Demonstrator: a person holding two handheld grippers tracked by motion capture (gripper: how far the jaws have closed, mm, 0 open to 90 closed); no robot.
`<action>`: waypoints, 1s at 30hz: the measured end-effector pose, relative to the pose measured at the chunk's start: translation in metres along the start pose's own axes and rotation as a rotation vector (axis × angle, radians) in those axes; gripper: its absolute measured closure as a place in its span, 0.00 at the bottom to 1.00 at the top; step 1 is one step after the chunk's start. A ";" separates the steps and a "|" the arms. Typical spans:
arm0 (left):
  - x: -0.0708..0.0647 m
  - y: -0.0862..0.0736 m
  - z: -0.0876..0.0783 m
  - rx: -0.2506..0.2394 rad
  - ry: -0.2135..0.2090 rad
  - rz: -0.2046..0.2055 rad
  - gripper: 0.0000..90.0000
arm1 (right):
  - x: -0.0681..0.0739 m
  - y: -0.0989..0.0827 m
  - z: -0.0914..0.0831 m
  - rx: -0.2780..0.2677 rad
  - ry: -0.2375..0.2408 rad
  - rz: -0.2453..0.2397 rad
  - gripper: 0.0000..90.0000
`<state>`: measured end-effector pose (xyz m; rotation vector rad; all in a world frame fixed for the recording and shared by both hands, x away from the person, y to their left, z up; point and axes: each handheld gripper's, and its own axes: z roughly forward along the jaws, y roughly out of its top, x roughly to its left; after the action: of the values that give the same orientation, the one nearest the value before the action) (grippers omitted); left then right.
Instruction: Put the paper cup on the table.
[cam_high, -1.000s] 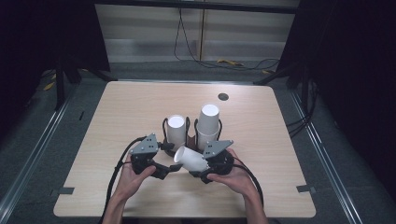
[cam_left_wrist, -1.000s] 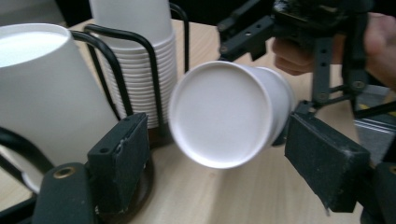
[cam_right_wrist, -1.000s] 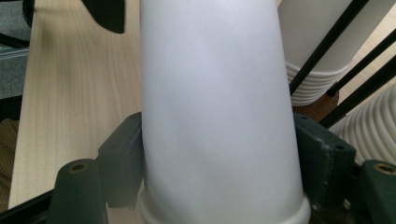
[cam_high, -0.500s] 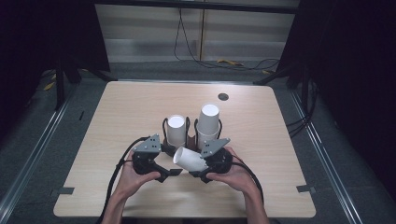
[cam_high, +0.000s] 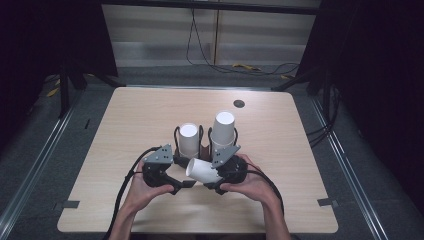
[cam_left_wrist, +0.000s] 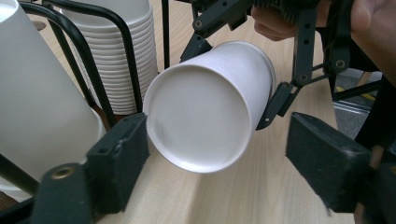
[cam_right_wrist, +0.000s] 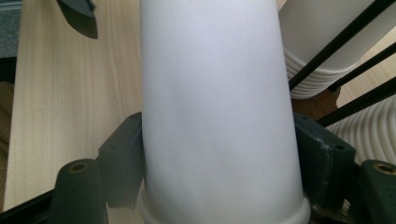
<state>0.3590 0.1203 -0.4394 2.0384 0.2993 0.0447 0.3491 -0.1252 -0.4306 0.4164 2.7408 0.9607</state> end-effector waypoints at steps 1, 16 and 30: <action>0.000 0.000 0.000 0.002 0.000 -0.002 0.24 | -0.001 0.001 0.000 0.006 -0.001 -0.003 0.30; 0.005 -0.001 0.005 0.033 0.013 -0.014 0.18 | -0.005 0.006 0.005 0.102 0.029 -0.021 0.30; 0.008 -0.004 0.014 0.061 -0.003 -0.006 0.26 | -0.006 0.010 0.008 0.153 0.053 -0.063 0.30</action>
<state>0.3680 0.1119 -0.4501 2.0976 0.3088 0.0292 0.3586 -0.1147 -0.4293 0.3318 2.8684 0.7601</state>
